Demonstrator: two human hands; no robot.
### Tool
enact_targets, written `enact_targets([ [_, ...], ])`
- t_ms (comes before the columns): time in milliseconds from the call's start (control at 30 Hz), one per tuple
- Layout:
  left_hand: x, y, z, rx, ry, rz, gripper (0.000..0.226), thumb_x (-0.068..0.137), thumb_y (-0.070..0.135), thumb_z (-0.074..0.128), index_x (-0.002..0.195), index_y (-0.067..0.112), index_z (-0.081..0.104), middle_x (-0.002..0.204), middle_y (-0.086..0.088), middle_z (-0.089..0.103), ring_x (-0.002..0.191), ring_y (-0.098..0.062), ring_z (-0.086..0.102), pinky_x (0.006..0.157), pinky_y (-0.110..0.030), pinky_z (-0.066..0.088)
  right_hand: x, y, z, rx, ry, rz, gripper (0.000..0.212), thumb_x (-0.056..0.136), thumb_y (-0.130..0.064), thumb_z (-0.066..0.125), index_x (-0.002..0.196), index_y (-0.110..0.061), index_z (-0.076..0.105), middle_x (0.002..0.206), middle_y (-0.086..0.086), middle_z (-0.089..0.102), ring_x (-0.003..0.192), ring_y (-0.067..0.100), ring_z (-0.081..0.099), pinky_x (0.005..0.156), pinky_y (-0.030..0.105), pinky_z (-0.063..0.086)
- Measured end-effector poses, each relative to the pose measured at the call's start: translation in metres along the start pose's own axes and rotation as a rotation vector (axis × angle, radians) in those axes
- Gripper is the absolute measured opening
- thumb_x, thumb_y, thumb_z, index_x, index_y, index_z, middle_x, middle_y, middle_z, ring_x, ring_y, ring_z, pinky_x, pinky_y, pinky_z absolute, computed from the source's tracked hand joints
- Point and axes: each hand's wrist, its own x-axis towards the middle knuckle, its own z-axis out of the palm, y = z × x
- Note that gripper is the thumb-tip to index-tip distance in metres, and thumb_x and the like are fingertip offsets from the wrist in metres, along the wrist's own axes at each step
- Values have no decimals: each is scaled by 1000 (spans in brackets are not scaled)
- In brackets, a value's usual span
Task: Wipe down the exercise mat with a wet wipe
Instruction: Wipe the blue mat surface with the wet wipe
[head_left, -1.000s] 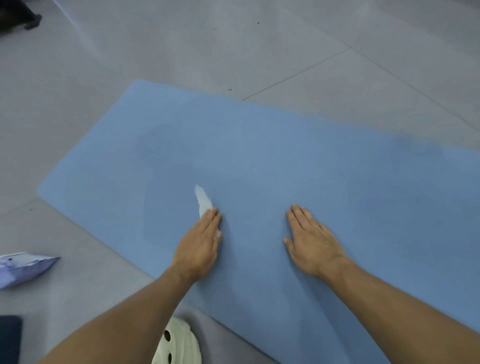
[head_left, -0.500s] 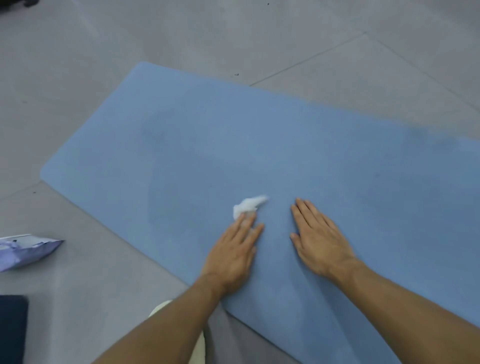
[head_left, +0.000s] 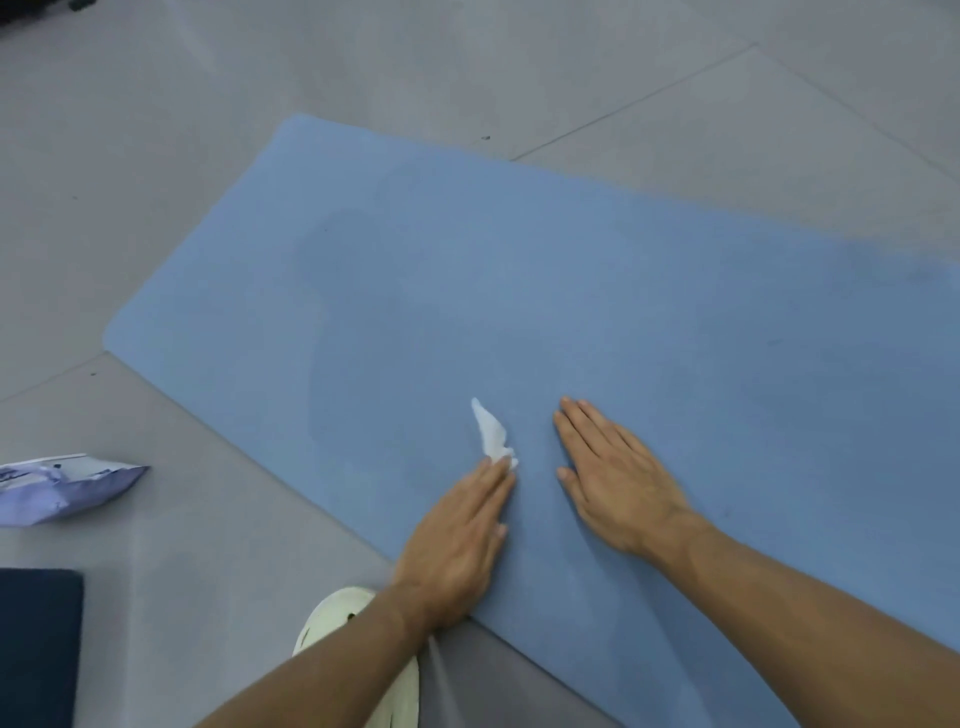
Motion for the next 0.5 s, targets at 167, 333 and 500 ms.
enact_targets([
  [167,12,43,23,53,-94,173,58,110,35,35,162,12,22,171,1,12,158,-11,0,129,-33,7,-8,16,0,-59,12,-16,64,109,-41,23,164,-18,0,171,-3,-11,157,11,-11,121,26,-12],
  [333,35,30,15,139,-91,153,70,104,60,35,163,28,21,172,4,5,159,-16,-3,129,-39,2,-35,39,-4,-68,19,27,67,108,-46,32,164,-17,11,171,-2,-1,158,12,-3,127,30,-1],
  [500,72,4,0,122,-1,-124,71,102,61,35,163,32,13,171,6,-3,158,-15,-6,127,-37,-1,-64,59,-6,-93,-12,71,69,104,-51,22,163,-16,20,171,-1,8,158,15,4,126,33,6],
])
